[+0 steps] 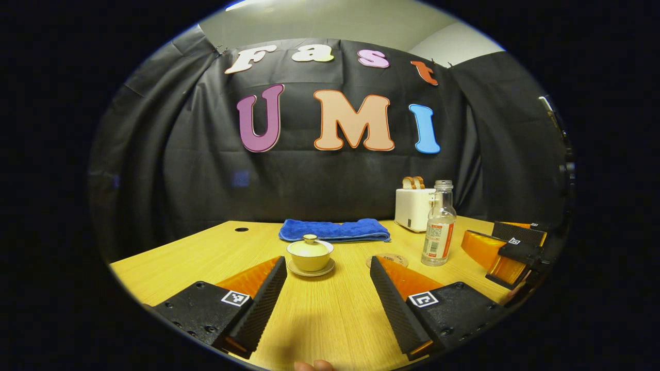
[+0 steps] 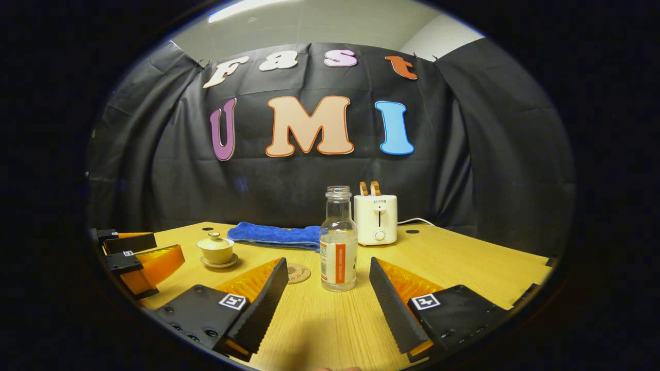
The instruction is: Open the teacup lid with one hand, grasp the water bottle and pour water into the teacup with the other hand; after pouring, place the water bottle on the coaster and then close the teacup lid.
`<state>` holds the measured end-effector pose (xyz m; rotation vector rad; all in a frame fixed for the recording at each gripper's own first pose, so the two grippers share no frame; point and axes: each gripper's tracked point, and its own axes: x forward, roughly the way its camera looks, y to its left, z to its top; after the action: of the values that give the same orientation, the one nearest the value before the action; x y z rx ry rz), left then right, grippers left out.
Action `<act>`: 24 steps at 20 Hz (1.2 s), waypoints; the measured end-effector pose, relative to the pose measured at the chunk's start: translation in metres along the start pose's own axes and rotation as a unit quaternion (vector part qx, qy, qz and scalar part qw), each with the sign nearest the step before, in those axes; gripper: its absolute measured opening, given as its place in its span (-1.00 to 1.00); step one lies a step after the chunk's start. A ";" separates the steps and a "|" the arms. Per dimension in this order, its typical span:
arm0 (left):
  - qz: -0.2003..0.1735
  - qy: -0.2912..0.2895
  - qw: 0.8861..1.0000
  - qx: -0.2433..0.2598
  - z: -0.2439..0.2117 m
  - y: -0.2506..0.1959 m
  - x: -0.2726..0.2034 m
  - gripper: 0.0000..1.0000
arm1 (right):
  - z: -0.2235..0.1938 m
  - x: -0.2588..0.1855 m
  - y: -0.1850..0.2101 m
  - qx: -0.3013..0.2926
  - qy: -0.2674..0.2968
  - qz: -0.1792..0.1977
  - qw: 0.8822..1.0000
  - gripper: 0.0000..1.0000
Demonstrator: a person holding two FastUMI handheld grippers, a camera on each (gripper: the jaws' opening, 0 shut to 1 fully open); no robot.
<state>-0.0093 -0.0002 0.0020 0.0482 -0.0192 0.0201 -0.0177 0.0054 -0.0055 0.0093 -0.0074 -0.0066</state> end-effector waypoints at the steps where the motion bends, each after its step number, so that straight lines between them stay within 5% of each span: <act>1: -0.002 -0.001 1.000 0.000 0.000 -0.002 0.000 0.91 | -0.001 0.000 0.000 0.000 0.000 0.001 1.000 0.97; 19: -0.001 0.000 1.000 0.000 0.000 0.000 -0.001 0.89 | -0.002 -0.001 0.000 0.000 0.001 0.001 1.000 0.98; 24: 0.024 0.001 1.000 0.001 -0.001 0.013 0.019 0.91 | -0.002 0.001 0.002 0.000 0.001 0.005 1.000 0.98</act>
<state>0.0093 0.0128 0.0022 0.0506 -0.0189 0.0676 -0.0166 0.0078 -0.0077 0.0095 -0.0053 0.0042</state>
